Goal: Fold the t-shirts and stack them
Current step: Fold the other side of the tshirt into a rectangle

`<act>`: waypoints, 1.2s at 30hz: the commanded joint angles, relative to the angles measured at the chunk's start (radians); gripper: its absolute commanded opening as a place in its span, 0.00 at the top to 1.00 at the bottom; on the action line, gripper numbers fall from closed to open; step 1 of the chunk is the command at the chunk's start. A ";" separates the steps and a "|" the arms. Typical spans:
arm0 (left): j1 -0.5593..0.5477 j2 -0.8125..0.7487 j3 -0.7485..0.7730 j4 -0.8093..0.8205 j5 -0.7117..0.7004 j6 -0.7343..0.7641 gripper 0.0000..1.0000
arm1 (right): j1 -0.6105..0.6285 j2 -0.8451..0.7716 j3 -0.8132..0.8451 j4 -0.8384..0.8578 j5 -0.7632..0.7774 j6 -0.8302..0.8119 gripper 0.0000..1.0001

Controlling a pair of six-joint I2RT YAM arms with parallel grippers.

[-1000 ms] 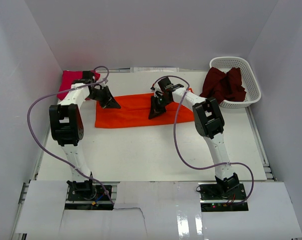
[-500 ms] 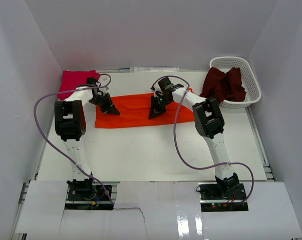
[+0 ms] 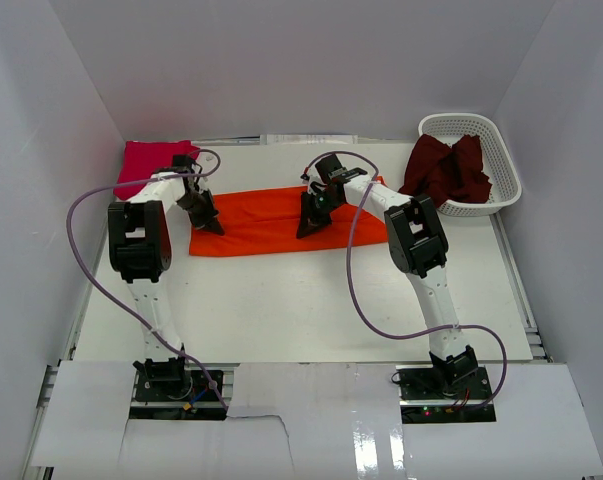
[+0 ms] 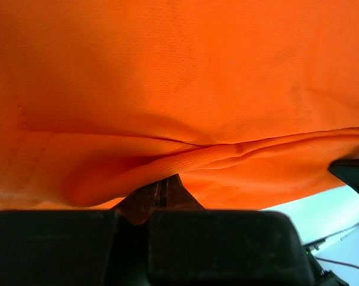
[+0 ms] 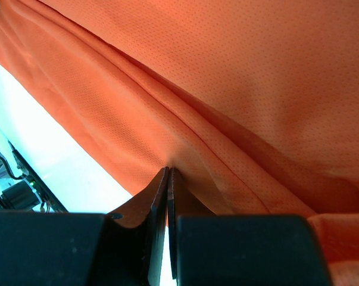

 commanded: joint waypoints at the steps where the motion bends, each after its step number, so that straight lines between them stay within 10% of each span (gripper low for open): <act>1: 0.006 -0.069 0.003 -0.006 -0.134 0.011 1.00 | -0.002 -0.009 -0.040 -0.048 0.076 -0.036 0.92; 26: 0.019 -0.198 -0.086 -0.021 -0.525 -0.032 0.96 | -0.002 -0.025 -0.055 -0.048 0.074 -0.043 0.92; 36: 0.029 -0.287 -0.103 -0.024 -0.447 -0.052 0.96 | -0.002 -0.029 -0.058 -0.048 0.074 -0.044 0.92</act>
